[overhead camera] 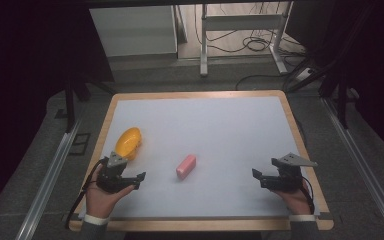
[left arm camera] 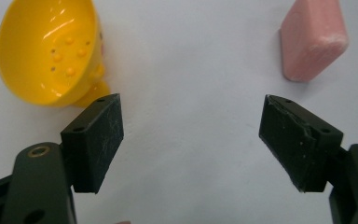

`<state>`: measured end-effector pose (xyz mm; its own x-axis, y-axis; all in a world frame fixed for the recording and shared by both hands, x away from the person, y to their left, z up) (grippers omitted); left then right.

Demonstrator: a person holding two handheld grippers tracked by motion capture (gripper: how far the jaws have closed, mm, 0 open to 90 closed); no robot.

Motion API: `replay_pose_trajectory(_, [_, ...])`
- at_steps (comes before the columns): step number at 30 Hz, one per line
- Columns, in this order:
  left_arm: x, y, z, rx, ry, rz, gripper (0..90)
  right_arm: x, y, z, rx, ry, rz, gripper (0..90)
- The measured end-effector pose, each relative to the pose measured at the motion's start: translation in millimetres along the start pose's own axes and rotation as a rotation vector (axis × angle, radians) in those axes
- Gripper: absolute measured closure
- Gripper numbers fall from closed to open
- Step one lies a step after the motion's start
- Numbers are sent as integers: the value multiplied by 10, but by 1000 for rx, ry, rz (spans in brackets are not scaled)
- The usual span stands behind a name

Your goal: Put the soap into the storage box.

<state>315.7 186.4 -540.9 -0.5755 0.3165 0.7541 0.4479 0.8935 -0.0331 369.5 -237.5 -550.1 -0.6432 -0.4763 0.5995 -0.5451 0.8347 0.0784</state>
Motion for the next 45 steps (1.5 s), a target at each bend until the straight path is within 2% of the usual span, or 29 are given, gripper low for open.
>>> replay_pose_trajectory(5, [-32, -20, -94, -39, -3, 12, 225, 21, 46, 16, 9, 4, 14, 115])
replay_pose_trajectory(9, [-44, -51, -151, -51, -6, 27, 218, 17, 63, 10, 10, 6, 23, 115])
replay_pose_trajectory(11, [-47, -71, -217, -59, -7, 38, 213, 10, 81, 7, 27, 16, 32, 115])
replay_pose_trajectory(15, [-56, -87, -279, -52, -7, 47, 213, 21, 88, -22, 31, 5, 34, 115])
replay_pose_trajectory(17, [-36, -112, -339, -68, -27, 43, 219, 18, 88, -25, 33, 4, 36, 115])
replay_pose_trajectory(18, [-18, -149, -382, -84, -30, 54, 225, 11, 88, -25, 37, 7, 33, 115])
replay_pose_trajectory(21, [-25, -182, -430, -89, -29, 57, 225, 11, 85, -26, 37, 5, 31, 115])
replay_pose_trajectory(24, [-75, -252, -500, -119, -3, 69, 225, 32, 64, -28, 32, -1, 35, 115])
replay_pose_trajectory(32, [-170, -335, -603, -120, 29, 93, 232, 41, 38, -31, 23, -4, 46, 115])
replay_pose_trajectory(39, [-273, -428, -728, -139, 65, 108, 243, 40, 23, -25, 21, -4, 53, 115])
replay_pose_trajectory(42, [-343, -518, -771, -155, 96, 120, 251, 35, 8, -16, 17, 0, 58, 115])
replay_pose_trajectory(45, [-374, -576, -792, -163, 106, 129, 254, 35, 3, -14, 16, 0, 59, 115])
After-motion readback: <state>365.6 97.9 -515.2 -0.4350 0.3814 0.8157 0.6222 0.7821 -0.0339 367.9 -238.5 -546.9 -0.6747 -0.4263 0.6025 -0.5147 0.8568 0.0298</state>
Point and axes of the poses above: each handheld gripper's, and its own axes: x roughly backward along the jaws, z roughly out of its underside, y roughly to its left, the point moved 9 cm from there along -x, roughly forward along the jaws, and after that the axes turned 4 degrees about y, right-handed, at the moved point
